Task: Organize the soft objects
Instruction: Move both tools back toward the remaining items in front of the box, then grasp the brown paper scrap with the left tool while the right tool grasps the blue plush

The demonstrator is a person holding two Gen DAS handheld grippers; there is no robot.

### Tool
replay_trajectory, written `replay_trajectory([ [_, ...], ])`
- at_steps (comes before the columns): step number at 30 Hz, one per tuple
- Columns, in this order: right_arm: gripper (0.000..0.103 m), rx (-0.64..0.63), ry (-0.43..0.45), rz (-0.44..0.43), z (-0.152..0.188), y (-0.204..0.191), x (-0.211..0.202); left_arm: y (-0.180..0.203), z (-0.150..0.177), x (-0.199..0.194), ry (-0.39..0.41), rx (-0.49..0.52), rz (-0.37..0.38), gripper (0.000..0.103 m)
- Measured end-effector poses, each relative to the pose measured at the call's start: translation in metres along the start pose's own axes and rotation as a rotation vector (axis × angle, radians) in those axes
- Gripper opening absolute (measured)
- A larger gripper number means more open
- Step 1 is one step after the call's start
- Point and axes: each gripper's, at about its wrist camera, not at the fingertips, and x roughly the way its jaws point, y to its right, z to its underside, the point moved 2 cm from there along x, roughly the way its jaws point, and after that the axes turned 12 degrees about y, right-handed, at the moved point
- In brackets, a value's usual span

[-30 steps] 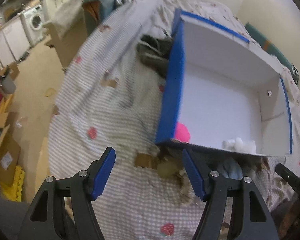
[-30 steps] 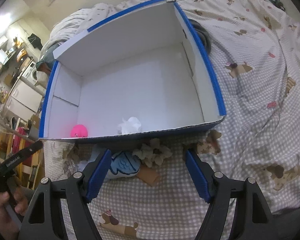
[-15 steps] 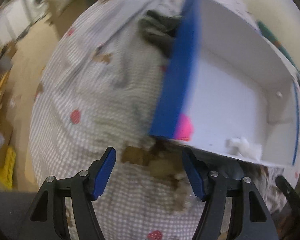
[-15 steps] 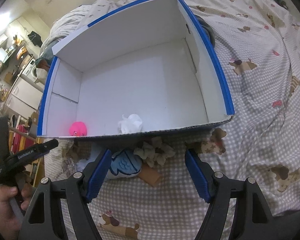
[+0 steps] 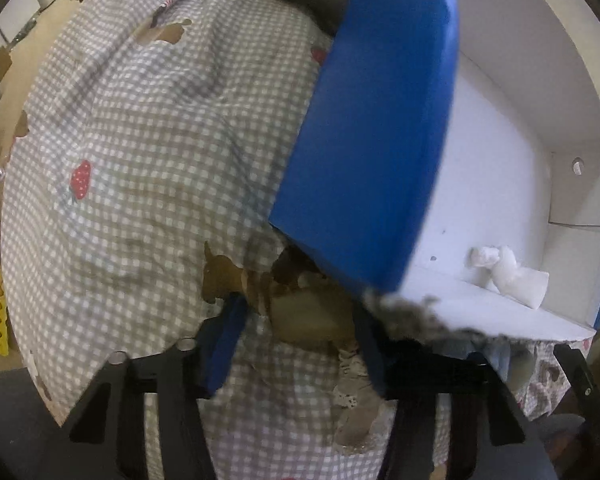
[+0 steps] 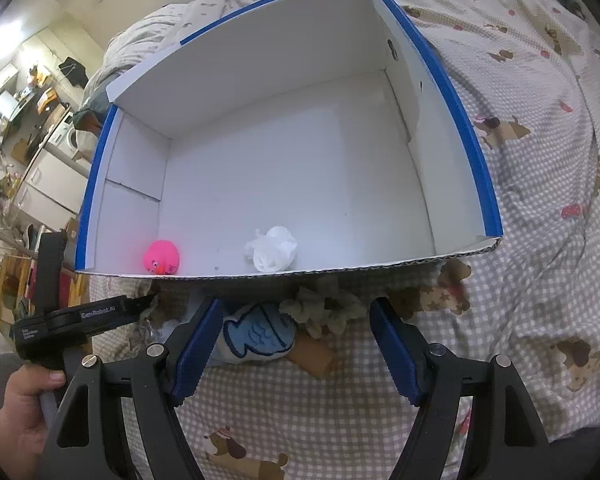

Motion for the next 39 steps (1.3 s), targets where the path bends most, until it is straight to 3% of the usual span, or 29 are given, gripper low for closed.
replay_trajectory([
  [3, 0.080, 0.003, 0.003, 0.004, -0.001, 0.001, 0.000, 0.007, 0.001, -0.002, 0.001, 0.022, 0.020, 0.026],
  [4, 0.080, 0.004, 0.003, 0.005, -0.001, 0.002, 0.000, 0.009, 0.001, -0.002, 0.009, 0.026, 0.019, 0.011],
  [5, 0.080, 0.006, 0.002, 0.006, -0.001, 0.003, 0.000, 0.008, 0.001, -0.003, 0.012, 0.025, 0.013, 0.004],
  [9, 0.080, 0.002, 0.007, 0.016, 0.000, 0.005, -0.002, -0.005, 0.000, -0.009, 0.003, -0.054, 0.040, 0.005],
  [21, 0.080, 0.010, 0.012, 0.037, 0.002, 0.011, -0.007, -0.021, -0.004, -0.072, 0.140, -0.079, 0.090, 0.005],
  [26, 0.080, 0.065, -0.013, -0.019, 0.003, 0.014, -0.004, -0.021, 0.000, -0.098, 0.184, -0.010, 0.064, 0.005],
  [32, 0.080, 0.120, -0.086, -0.149, 0.005, 0.004, 0.012, -0.016, 0.012, -0.101, 0.186, 0.038, 0.039, 0.005],
  [39, 0.080, -0.012, -0.177, -0.156, 0.015, -0.032, 0.040, -0.013, 0.003, -0.092, 0.189, 0.062, 0.025, 0.005],
])
